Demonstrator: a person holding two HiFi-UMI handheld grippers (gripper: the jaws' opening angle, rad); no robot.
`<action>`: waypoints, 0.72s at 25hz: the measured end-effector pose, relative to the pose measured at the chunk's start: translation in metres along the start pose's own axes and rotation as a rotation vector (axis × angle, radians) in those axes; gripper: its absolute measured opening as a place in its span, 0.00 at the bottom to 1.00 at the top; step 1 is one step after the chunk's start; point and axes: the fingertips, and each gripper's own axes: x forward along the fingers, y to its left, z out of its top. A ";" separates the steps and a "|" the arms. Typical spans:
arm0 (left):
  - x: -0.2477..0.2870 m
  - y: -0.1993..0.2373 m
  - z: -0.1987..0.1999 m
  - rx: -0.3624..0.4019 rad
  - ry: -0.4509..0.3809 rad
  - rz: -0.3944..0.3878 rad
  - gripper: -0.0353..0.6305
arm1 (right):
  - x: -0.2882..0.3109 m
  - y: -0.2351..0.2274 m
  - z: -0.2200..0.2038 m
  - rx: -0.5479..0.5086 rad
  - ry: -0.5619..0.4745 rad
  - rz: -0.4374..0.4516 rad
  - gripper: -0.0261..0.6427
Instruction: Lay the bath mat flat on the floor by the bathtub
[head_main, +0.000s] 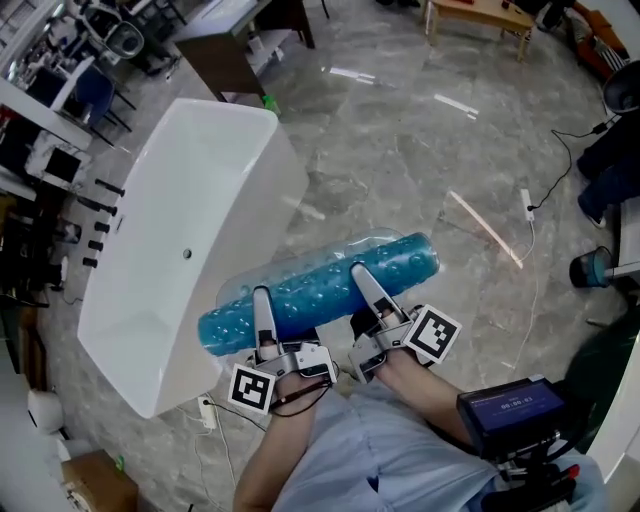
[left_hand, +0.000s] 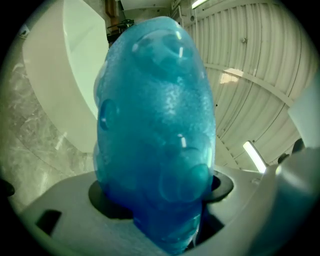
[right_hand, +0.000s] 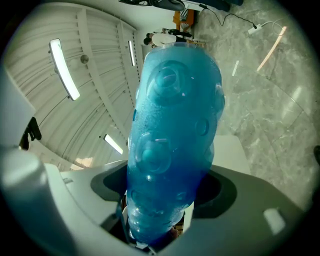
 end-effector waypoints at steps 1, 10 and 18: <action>0.016 -0.003 -0.003 -0.001 0.018 -0.008 0.59 | 0.009 0.003 0.010 -0.005 -0.019 0.003 0.58; 0.130 0.033 -0.008 -0.072 0.220 -0.069 0.59 | 0.074 -0.024 0.053 -0.070 -0.228 -0.007 0.58; 0.212 0.013 -0.041 -0.106 0.421 -0.074 0.59 | 0.097 -0.008 0.103 -0.084 -0.419 -0.055 0.58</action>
